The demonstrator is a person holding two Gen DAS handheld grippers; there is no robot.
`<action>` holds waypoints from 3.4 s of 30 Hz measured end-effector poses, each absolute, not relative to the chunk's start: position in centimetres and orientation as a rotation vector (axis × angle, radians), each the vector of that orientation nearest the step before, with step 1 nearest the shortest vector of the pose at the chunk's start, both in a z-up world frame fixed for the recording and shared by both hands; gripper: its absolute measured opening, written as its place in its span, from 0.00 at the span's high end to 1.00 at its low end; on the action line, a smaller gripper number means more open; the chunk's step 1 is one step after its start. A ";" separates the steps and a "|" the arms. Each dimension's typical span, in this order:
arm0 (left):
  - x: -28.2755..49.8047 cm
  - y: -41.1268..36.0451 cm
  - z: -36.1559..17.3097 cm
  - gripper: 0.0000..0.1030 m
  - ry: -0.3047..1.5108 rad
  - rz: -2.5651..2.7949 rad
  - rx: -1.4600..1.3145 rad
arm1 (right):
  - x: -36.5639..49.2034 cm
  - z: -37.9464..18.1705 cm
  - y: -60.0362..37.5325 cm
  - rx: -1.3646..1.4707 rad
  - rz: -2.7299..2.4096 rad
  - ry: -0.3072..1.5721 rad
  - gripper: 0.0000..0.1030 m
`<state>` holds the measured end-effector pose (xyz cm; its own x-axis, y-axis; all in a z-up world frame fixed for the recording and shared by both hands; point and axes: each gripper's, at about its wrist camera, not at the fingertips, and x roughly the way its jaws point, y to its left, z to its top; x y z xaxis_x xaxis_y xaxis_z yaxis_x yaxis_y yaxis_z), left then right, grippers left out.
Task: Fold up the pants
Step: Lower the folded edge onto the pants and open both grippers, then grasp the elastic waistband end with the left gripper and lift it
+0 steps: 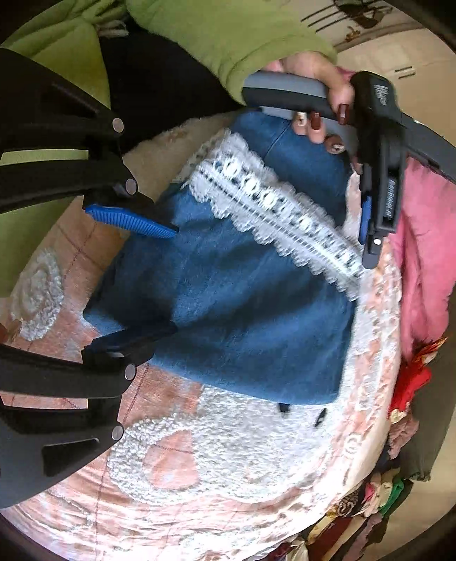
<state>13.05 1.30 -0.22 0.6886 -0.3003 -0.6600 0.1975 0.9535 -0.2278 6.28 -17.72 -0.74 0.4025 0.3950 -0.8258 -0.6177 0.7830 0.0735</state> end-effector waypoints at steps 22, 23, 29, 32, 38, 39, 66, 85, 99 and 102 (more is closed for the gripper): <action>4.3 -0.9 3.4 0.10 0.766 -0.231 -0.015 | 5.4 6.4 -21.7 -0.110 0.569 0.739 0.13; 4.0 -1.0 3.6 0.10 0.764 -0.231 -0.013 | 5.4 6.6 -21.8 -0.108 0.566 0.734 0.11; 2.9 -1.1 4.3 0.09 0.756 -0.223 -0.001 | 5.1 7.6 -22.4 -0.106 0.532 0.705 0.08; 2.6 -1.0 4.4 0.09 0.762 -0.215 -0.001 | 5.1 7.8 -22.4 -0.105 0.526 0.697 0.08; 2.0 -0.4 4.2 0.09 0.777 -0.203 -0.014 | 5.9 7.8 -22.1 -0.100 0.513 0.700 0.08; 1.9 -0.4 4.1 0.10 0.780 -0.203 -0.014 | 6.2 7.8 -22.0 -0.102 0.511 0.704 0.08; -1.4 7.2 0.1 0.15 0.899 -0.045 -0.185 | 15.2 6.8 -4.7 -0.283 0.860 0.781 0.08; -0.3 14.2 -2.6 0.10 0.949 0.055 -0.338 | 17.6 2.7 7.6 -0.441 1.041 0.929 0.08; 0.5 14.8 -3.5 0.11 0.967 0.056 -0.365 | 18.5 -1.4 10.1 -0.406 1.185 1.080 0.43; 0.5 14.8 -3.4 0.11 0.967 0.061 -0.368 | 18.1 -0.6 9.4 -0.390 1.205 1.058 0.65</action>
<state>0.49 14.78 -3.41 0.5716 -0.1122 -0.8129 -0.2128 0.9365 -0.2788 18.12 9.44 -0.62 -0.0190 0.5643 -0.8254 -0.8912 0.3647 0.2698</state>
